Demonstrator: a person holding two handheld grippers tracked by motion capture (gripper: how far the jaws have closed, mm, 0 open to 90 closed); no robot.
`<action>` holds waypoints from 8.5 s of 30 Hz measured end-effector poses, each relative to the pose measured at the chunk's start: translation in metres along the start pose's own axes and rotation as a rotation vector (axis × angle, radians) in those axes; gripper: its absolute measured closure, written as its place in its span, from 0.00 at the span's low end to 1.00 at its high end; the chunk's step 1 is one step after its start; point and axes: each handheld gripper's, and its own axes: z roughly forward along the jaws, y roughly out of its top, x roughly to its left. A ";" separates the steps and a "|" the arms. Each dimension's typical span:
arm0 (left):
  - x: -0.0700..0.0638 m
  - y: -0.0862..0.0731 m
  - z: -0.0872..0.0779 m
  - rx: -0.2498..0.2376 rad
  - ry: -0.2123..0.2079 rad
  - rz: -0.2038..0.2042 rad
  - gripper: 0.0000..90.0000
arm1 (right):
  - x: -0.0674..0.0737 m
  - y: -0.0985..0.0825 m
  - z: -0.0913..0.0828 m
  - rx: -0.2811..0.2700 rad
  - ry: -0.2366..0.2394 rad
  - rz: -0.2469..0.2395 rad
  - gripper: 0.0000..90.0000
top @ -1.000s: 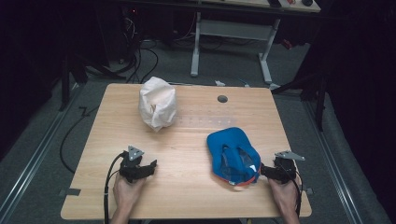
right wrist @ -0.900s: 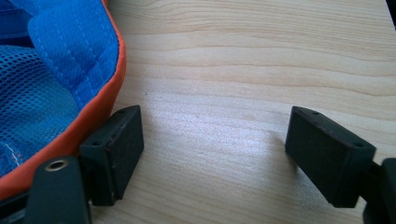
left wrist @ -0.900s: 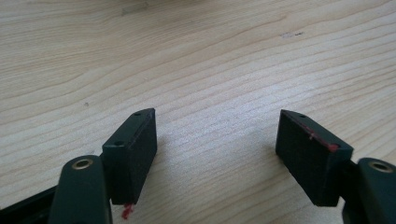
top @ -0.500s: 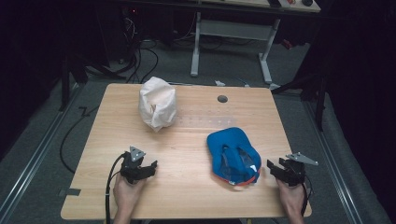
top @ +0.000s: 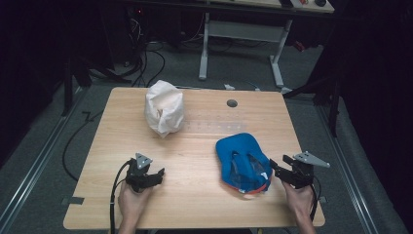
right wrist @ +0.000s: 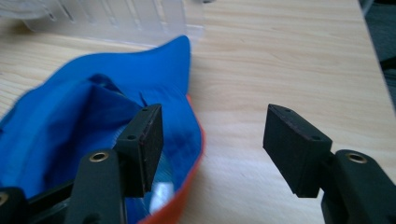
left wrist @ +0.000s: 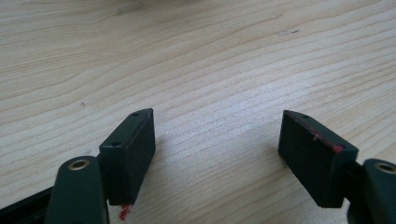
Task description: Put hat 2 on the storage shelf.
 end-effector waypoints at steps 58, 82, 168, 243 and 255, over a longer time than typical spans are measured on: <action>0.000 0.000 0.000 -0.002 0.003 -0.002 0.31 | 0.000 0.015 0.100 0.227 0.211 0.021 0.85; -0.001 0.000 0.000 0.001 -0.007 0.004 0.28 | 0.001 0.027 0.073 0.162 0.330 0.072 0.95; -0.091 0.065 0.005 -0.153 -0.197 0.281 0.15 | 0.087 0.088 0.086 0.270 0.397 -0.053 0.95; -0.086 0.099 -0.020 -0.152 -0.353 0.356 0.95 | 0.062 0.100 0.059 0.037 0.536 0.109 0.41; -0.061 0.132 -0.029 -0.163 -0.395 0.182 0.95 | 0.036 0.062 0.047 0.014 0.325 0.038 0.45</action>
